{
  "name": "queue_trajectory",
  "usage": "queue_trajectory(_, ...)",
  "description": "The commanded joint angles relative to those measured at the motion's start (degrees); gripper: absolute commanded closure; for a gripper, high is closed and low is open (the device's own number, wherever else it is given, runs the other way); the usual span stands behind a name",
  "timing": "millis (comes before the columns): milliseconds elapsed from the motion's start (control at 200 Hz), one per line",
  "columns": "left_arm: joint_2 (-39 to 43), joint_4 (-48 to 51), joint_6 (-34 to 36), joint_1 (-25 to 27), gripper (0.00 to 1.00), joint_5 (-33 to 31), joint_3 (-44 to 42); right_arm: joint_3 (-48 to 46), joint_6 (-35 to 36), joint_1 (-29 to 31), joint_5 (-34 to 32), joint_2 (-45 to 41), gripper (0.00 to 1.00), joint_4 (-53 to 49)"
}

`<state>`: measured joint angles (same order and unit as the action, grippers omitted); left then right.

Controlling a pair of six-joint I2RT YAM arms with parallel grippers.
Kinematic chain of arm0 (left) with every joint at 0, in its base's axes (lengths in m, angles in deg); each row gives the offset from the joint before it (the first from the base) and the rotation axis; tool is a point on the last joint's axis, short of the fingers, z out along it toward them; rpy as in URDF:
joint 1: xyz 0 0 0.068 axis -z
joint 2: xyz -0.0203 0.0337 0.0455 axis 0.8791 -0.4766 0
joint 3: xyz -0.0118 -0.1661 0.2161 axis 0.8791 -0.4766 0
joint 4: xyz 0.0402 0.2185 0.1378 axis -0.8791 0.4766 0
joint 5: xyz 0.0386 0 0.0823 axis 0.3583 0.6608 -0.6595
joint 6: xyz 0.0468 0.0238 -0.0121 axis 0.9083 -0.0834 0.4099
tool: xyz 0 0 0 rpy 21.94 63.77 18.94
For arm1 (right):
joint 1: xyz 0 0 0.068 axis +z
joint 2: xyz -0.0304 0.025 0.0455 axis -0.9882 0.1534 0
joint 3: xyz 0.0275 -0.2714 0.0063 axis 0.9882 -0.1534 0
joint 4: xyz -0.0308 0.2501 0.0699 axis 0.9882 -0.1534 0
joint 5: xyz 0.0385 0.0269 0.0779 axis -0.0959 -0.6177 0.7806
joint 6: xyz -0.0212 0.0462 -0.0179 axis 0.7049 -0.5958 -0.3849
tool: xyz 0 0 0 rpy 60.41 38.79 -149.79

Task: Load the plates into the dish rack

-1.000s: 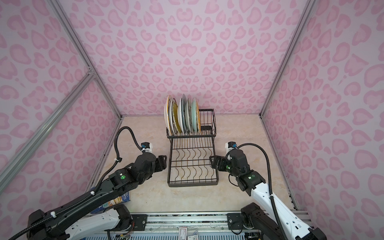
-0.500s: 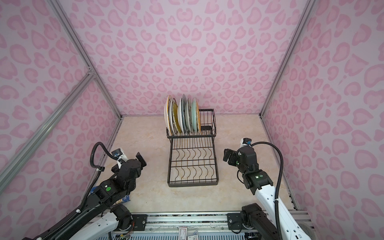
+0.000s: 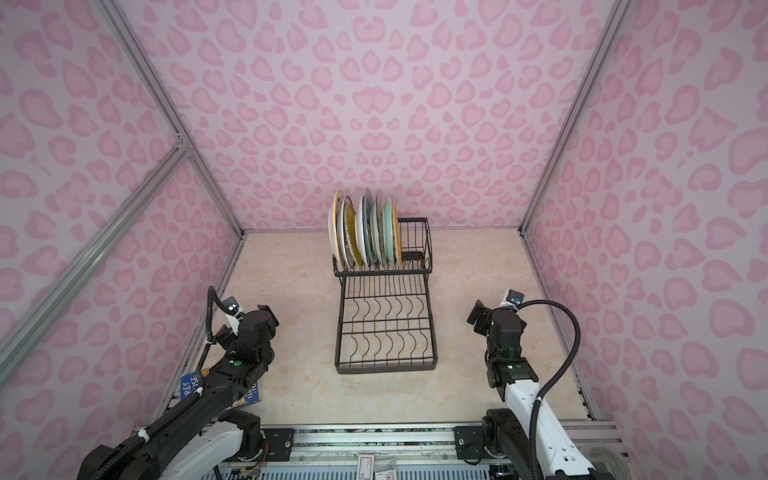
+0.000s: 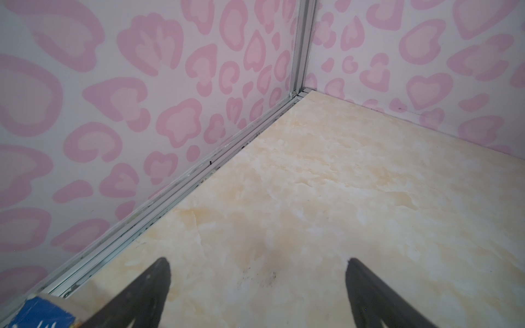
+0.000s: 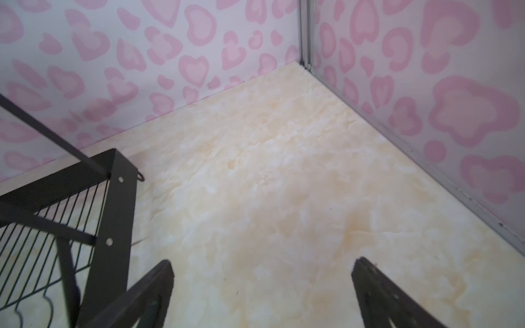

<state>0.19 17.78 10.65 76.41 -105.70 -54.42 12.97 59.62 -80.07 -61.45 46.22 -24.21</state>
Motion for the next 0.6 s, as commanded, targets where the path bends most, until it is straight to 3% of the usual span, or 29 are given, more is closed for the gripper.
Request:
queue_trajectory(0, -4.0, -16.6, 8.1, -2.3, 0.03, 4.9, -1.5, -3.4, 3.0, -0.6, -3.4, 2.1, 0.02, 14.2)
queue_trajectory(105, -8.8, -23.2, 9.2, -4.3, 0.03, 7.3, -3.6, -6.5, 6.4, -0.6, -3.6, 4.8, 0.02, 23.1)
queue_trajectory(370, -15.0, -38.9, 12.8, -5.2, 0.03, 10.6, -6.8, -9.0, 8.7, -0.6, -6.6, 11.7, 0.02, 31.5)
queue_trajectory(475, -17.9, -41.8, 16.0, -5.3, 0.03, 10.8, -5.7, -7.6, 10.6, -0.6, -5.6, 15.2, 0.02, 32.4)
queue_trajectory(595, -20.4, -46.9, 19.2, -5.3, 0.03, 12.4, -6.2, -8.5, 11.1, -0.6, -4.5, 19.8, 0.02, 40.2)
